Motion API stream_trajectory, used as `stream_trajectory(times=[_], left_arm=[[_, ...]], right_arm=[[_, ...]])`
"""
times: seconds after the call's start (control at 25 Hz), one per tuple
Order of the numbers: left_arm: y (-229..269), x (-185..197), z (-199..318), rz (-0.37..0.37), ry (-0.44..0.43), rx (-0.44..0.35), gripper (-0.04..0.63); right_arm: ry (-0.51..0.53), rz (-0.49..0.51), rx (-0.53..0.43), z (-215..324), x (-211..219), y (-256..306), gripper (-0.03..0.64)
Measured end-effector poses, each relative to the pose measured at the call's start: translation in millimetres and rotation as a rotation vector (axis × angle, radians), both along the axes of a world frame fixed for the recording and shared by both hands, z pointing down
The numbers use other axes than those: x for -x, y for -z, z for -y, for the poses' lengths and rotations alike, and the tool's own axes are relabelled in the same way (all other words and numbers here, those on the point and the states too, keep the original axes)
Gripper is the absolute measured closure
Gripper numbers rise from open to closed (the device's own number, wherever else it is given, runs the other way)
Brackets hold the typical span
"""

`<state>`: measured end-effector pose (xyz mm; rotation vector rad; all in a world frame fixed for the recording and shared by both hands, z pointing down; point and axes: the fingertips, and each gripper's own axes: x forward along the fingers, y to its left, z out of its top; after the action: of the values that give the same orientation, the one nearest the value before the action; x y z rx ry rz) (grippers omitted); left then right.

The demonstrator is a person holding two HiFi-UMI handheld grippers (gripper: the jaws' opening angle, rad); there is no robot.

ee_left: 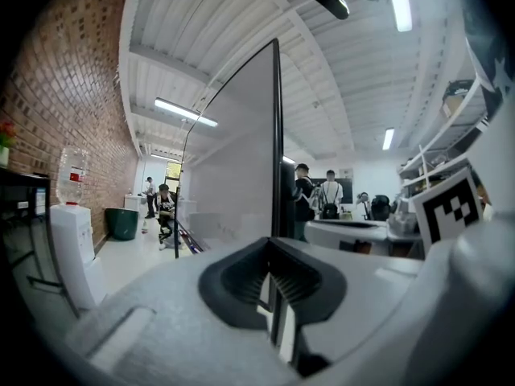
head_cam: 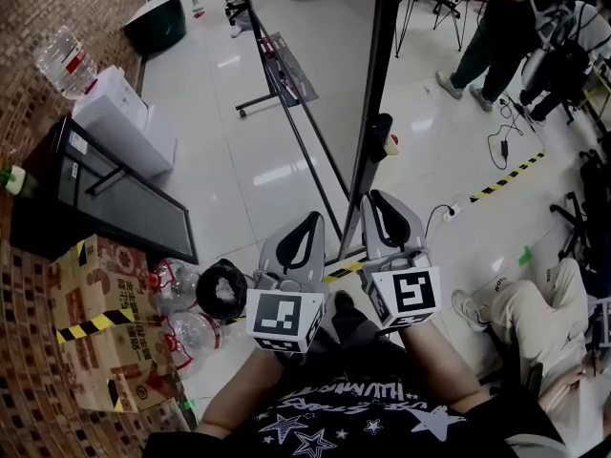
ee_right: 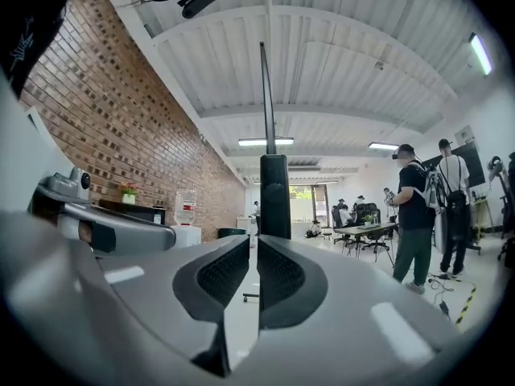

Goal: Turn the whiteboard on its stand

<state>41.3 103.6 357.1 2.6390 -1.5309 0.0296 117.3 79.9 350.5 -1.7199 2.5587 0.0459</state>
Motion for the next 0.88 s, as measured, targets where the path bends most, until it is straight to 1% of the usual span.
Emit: stream_trajectory(times=[0.12,0.36,0.64,0.88], left_arm=[[-0.9,-5.5,-6.4,-0.008,-0.006,-0.004,0.591],[-5.2,-6.0,-11.3,-0.013,0.005,0.005,0.591],[-7.7,0.9,-8.7,-0.004,0.019,0.011,0.591],[-9.6,1.5,-5.0,0.001,0.026,0.008,0.591]], right_arm=[[0.040,-0.003,0.014,-9.2,9.0,2.3,0.600],[0.097,-0.021,0.031,-21.1,26.6,-2.1,0.607],[0.121,-0.053,0.038,-24.0,39.8,-5.4,0.607],[0.148,-0.047,0.076,-19.3,40.1,-11.1,0.607]])
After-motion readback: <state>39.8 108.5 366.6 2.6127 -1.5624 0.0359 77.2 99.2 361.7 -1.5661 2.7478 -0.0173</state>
